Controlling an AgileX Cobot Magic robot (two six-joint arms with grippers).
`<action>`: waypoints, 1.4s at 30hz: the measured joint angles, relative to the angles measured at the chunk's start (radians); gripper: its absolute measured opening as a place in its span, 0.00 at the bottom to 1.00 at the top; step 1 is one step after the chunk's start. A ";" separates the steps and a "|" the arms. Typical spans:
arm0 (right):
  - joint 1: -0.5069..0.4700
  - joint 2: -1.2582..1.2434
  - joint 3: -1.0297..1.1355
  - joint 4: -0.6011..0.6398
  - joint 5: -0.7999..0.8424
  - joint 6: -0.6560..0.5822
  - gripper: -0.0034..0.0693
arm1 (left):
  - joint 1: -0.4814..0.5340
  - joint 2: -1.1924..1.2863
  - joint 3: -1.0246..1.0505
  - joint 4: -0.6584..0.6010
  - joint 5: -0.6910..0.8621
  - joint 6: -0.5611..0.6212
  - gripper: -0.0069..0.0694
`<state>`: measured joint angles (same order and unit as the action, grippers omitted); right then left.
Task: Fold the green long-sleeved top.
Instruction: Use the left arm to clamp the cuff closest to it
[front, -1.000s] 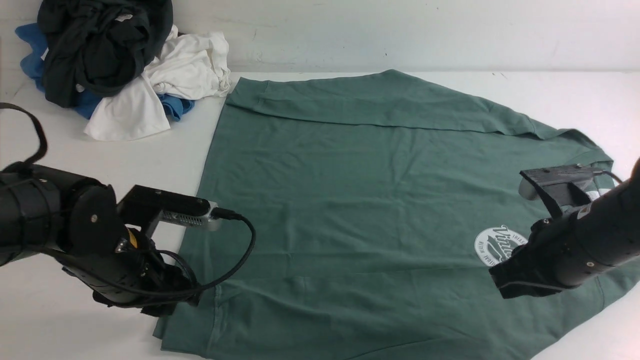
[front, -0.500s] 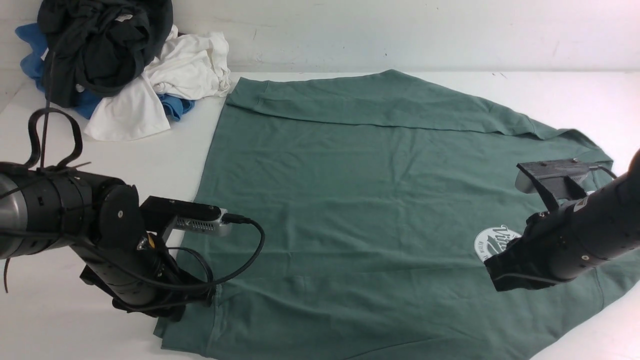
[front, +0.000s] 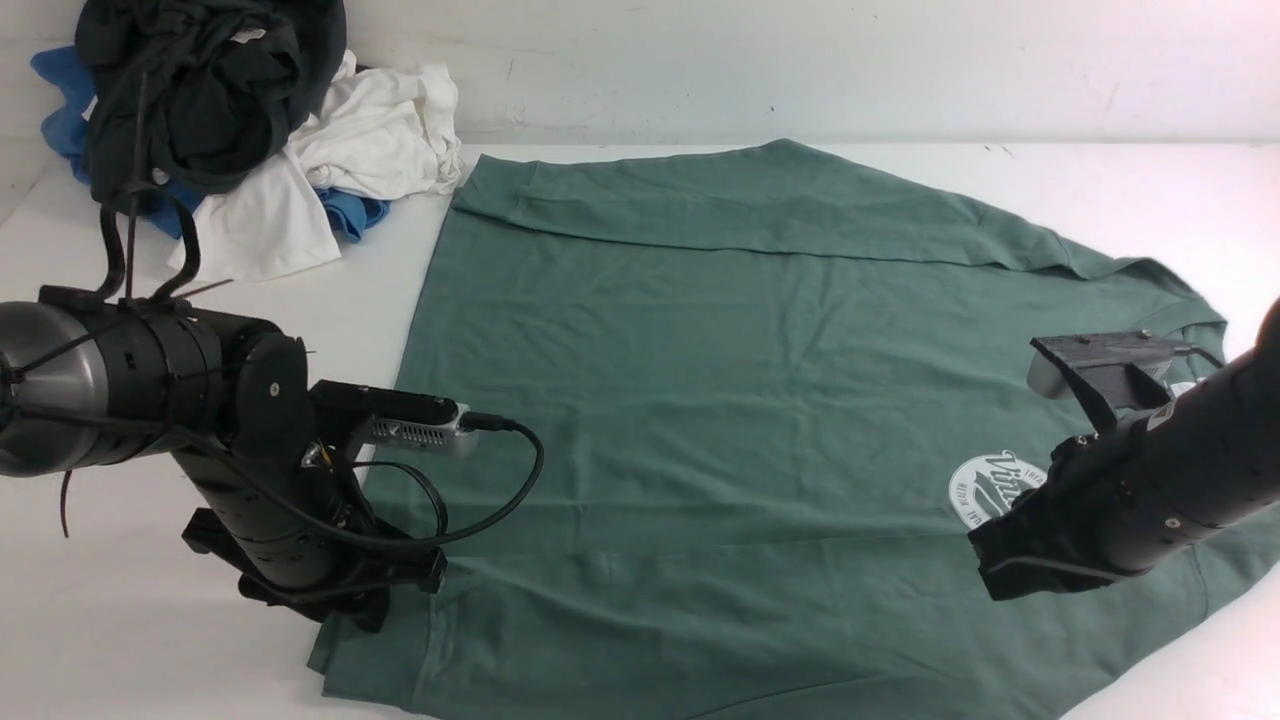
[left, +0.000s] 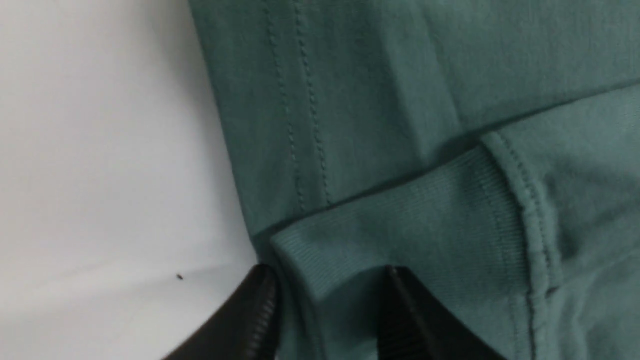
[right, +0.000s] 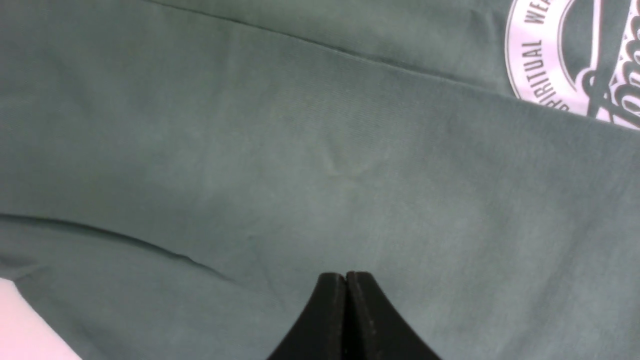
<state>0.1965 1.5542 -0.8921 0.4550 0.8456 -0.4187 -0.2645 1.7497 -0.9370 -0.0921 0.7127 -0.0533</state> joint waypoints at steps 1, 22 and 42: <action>0.000 0.000 0.000 0.005 -0.001 -0.001 0.04 | -0.001 0.001 -0.001 -0.007 0.002 0.006 0.33; 0.000 0.000 0.000 0.019 -0.009 -0.021 0.04 | -0.010 -0.109 -0.085 -0.003 0.182 0.079 0.21; 0.000 0.000 0.000 0.026 -0.015 -0.022 0.05 | -0.010 0.027 -0.085 0.004 0.121 0.078 0.54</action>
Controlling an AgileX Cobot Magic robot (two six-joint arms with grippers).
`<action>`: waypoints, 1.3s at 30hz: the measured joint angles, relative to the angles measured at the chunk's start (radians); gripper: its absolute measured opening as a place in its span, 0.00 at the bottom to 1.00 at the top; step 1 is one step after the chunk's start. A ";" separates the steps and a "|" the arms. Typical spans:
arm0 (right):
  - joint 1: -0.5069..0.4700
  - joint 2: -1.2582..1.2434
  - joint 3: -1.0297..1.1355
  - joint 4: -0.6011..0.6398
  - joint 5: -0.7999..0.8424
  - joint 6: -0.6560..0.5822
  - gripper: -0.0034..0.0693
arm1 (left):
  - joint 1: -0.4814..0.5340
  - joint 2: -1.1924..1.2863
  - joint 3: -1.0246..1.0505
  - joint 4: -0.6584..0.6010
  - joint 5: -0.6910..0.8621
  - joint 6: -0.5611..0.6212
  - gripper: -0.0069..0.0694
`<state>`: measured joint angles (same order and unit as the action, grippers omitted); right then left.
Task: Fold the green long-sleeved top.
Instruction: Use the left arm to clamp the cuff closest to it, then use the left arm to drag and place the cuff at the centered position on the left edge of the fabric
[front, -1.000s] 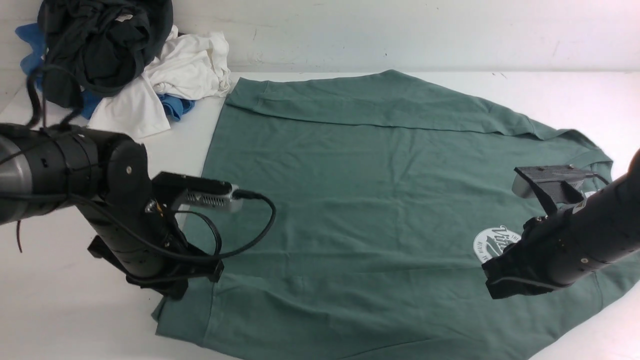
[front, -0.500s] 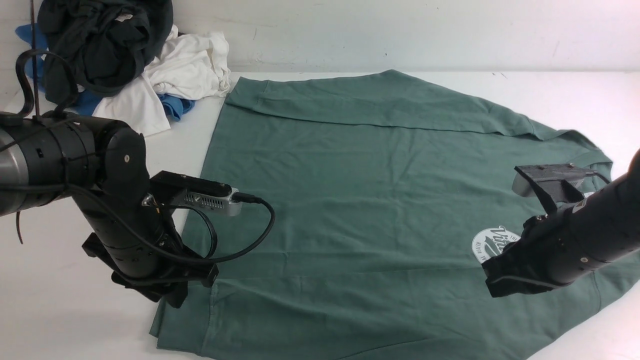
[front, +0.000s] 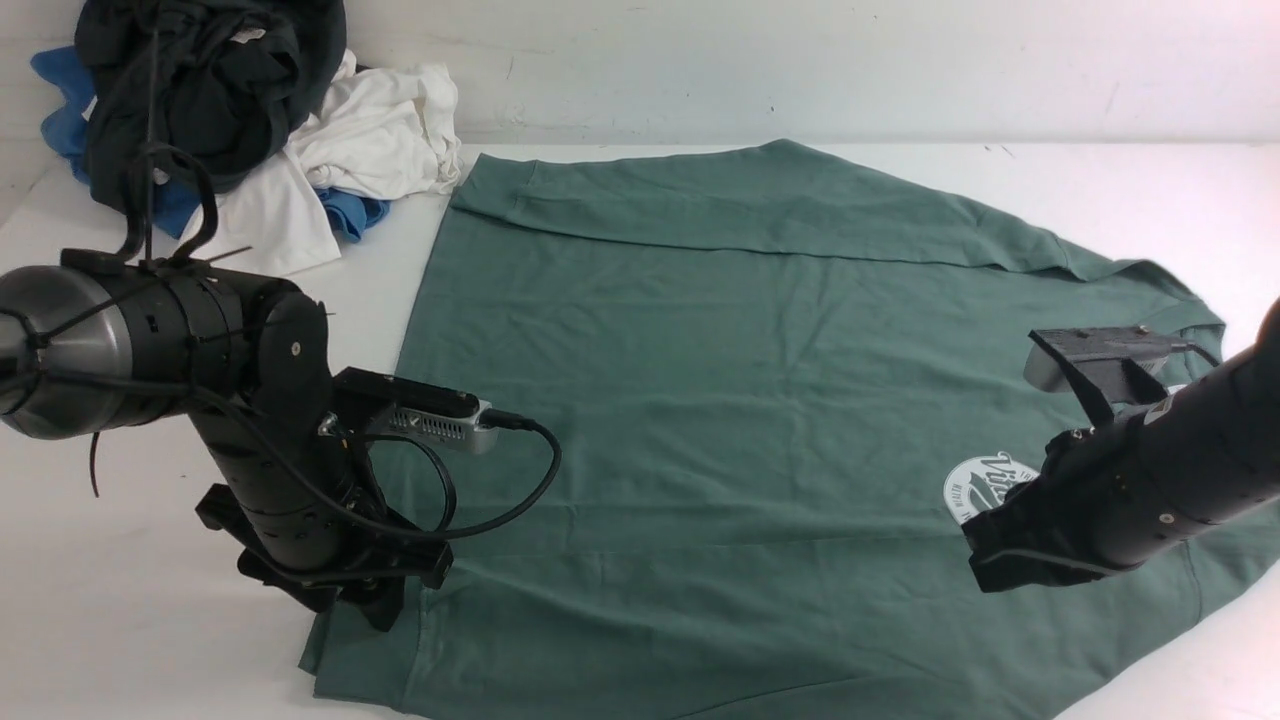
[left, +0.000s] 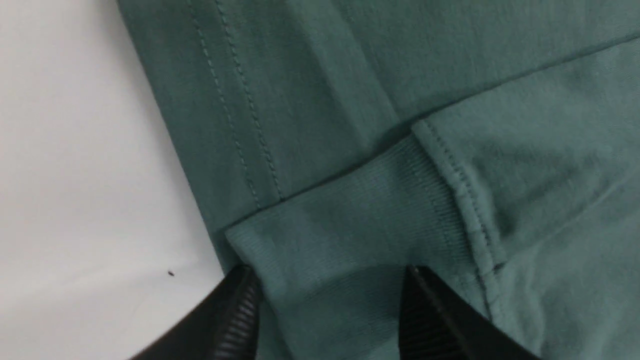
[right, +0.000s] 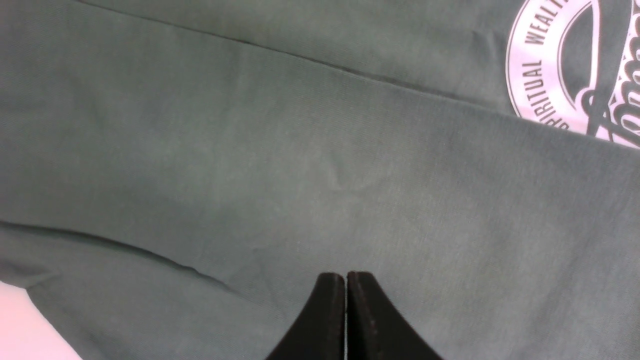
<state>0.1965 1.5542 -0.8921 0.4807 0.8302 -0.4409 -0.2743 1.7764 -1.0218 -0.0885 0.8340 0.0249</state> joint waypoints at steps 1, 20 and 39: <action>0.000 0.000 0.000 0.000 0.000 0.000 0.05 | 0.000 0.002 0.000 0.001 0.000 0.000 0.53; 0.000 0.000 0.000 0.000 -0.001 -0.027 0.05 | 0.000 -0.187 -0.096 -0.007 0.100 0.033 0.09; 0.000 0.000 0.000 0.000 -0.020 -0.059 0.05 | 0.000 0.235 -0.641 0.214 -0.134 0.002 0.10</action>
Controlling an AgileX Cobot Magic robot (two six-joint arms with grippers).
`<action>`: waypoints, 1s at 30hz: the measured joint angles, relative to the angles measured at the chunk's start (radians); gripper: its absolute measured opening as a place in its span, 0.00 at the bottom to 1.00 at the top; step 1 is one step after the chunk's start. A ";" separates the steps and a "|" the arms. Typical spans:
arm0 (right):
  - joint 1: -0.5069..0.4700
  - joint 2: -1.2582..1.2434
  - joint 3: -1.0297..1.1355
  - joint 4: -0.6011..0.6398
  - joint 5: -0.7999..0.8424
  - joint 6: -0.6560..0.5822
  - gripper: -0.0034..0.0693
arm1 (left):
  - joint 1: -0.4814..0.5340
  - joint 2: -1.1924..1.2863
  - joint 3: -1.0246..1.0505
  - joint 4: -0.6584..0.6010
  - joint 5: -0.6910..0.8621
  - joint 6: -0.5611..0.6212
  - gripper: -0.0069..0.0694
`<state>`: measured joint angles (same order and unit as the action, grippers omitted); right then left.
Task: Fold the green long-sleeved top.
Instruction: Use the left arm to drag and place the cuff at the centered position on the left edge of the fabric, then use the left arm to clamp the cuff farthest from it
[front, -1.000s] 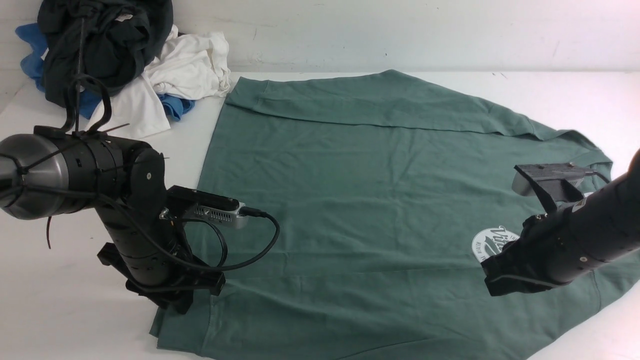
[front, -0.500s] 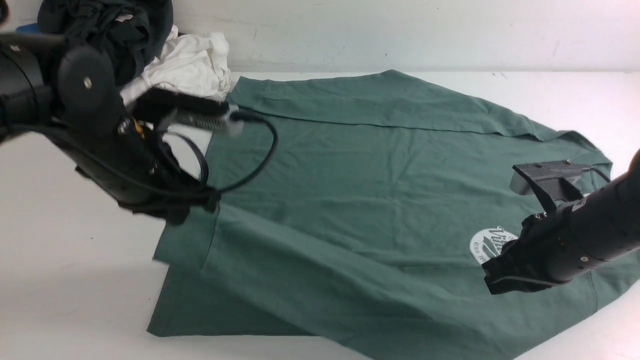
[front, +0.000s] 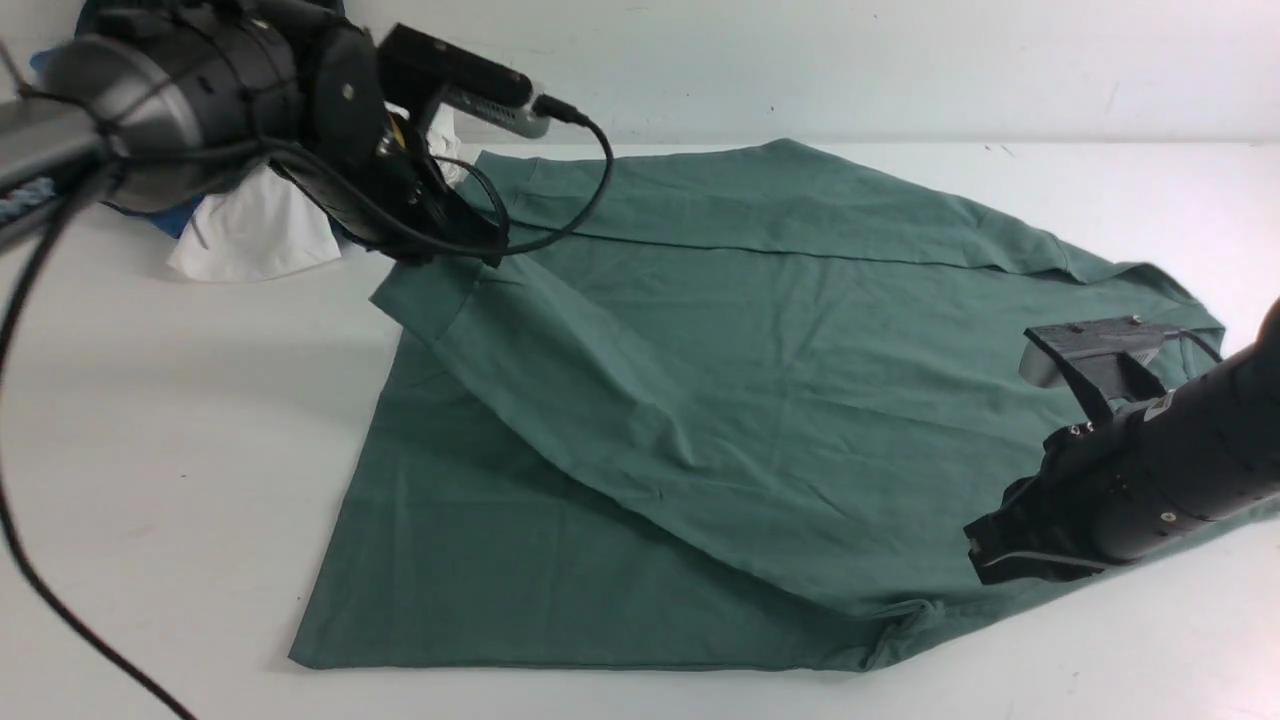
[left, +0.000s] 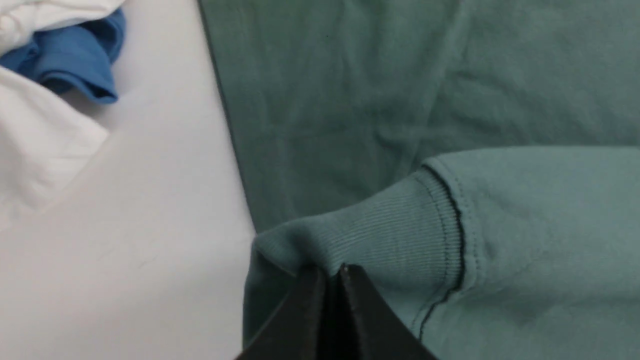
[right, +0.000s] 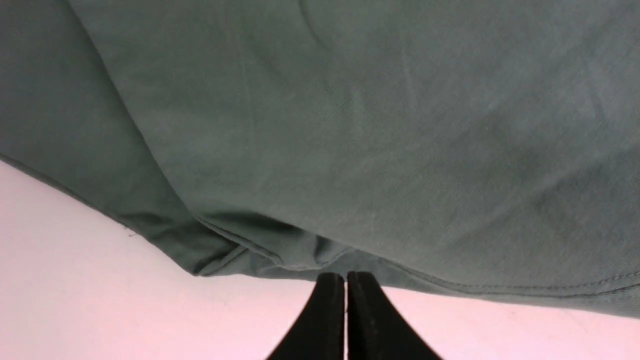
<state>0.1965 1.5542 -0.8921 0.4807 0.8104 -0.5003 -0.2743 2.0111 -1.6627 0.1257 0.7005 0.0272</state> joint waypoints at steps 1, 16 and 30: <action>0.000 0.000 0.000 0.000 0.000 0.000 0.05 | 0.000 0.039 -0.024 0.002 -0.001 -0.002 0.11; 0.047 0.001 0.000 0.026 -0.112 0.000 0.06 | 0.000 0.145 -0.292 0.032 0.405 -0.012 0.58; 0.120 0.162 0.000 -0.058 -0.155 0.000 0.06 | 0.000 0.232 -0.303 -0.257 0.472 0.093 0.34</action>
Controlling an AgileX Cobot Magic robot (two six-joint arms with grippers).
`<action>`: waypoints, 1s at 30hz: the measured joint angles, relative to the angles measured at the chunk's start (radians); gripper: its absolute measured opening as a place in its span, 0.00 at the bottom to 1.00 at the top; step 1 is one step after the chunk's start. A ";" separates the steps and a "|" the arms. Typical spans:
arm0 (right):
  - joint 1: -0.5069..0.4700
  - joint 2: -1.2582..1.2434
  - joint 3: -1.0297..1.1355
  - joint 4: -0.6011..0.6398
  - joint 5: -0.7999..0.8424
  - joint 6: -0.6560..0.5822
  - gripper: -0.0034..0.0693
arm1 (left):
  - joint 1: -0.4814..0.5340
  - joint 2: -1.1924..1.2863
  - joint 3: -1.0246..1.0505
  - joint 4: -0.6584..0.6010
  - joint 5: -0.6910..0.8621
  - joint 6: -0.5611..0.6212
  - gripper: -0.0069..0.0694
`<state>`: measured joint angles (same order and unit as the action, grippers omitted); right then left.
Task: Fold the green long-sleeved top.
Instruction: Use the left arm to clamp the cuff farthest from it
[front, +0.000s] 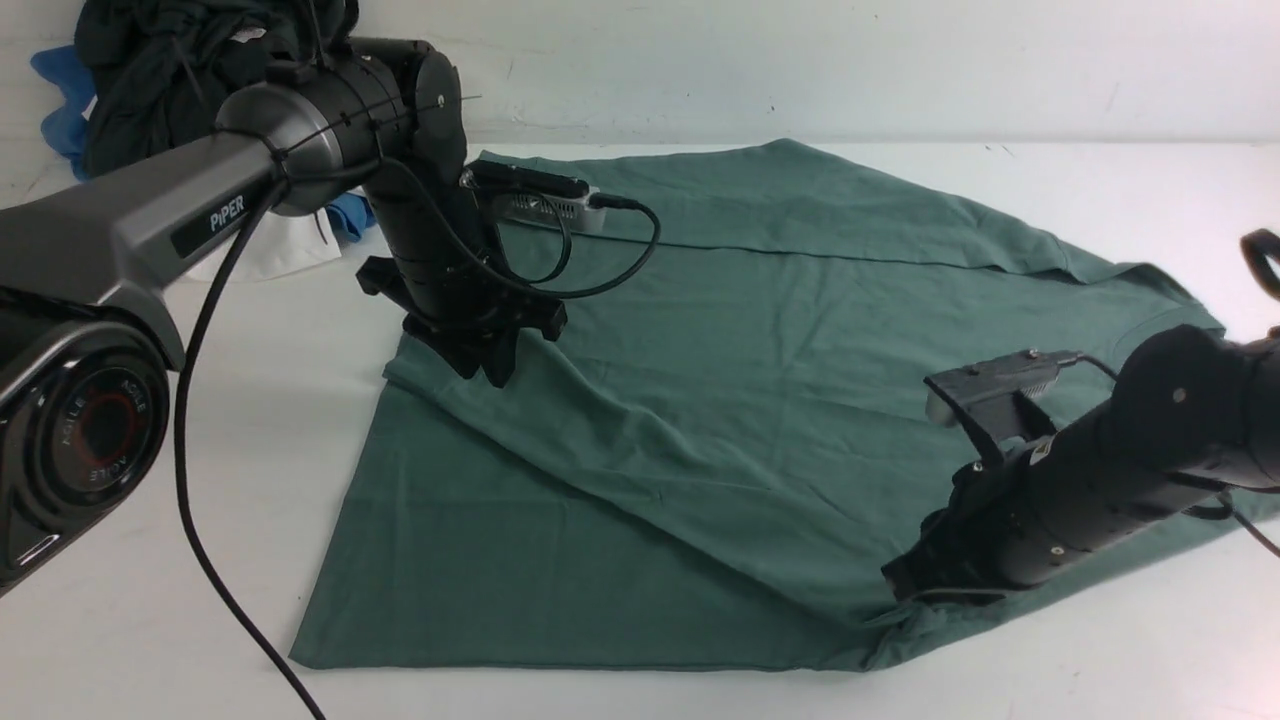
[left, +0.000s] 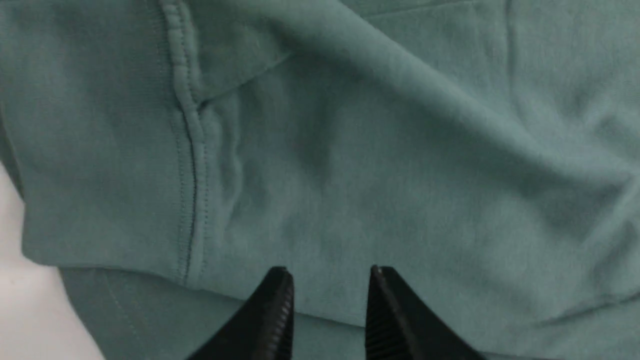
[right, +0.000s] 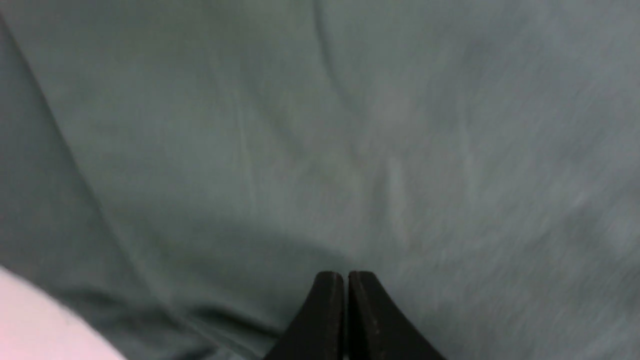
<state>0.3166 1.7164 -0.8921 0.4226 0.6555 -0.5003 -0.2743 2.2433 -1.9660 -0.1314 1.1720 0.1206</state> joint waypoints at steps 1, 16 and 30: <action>0.000 0.000 0.000 -0.007 0.005 0.000 0.06 | 0.000 0.000 -0.001 0.001 -0.002 0.001 0.34; 0.000 -0.083 -0.002 -0.386 0.113 0.308 0.06 | 0.094 0.089 -0.199 -0.045 -0.304 0.002 0.66; 0.000 0.149 -0.140 0.221 -0.050 -0.175 0.06 | 0.094 0.129 -0.220 -0.076 -0.397 0.002 0.60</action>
<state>0.3169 1.8650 -1.0319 0.6435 0.6058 -0.6757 -0.1800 2.3719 -2.1863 -0.2070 0.7755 0.1221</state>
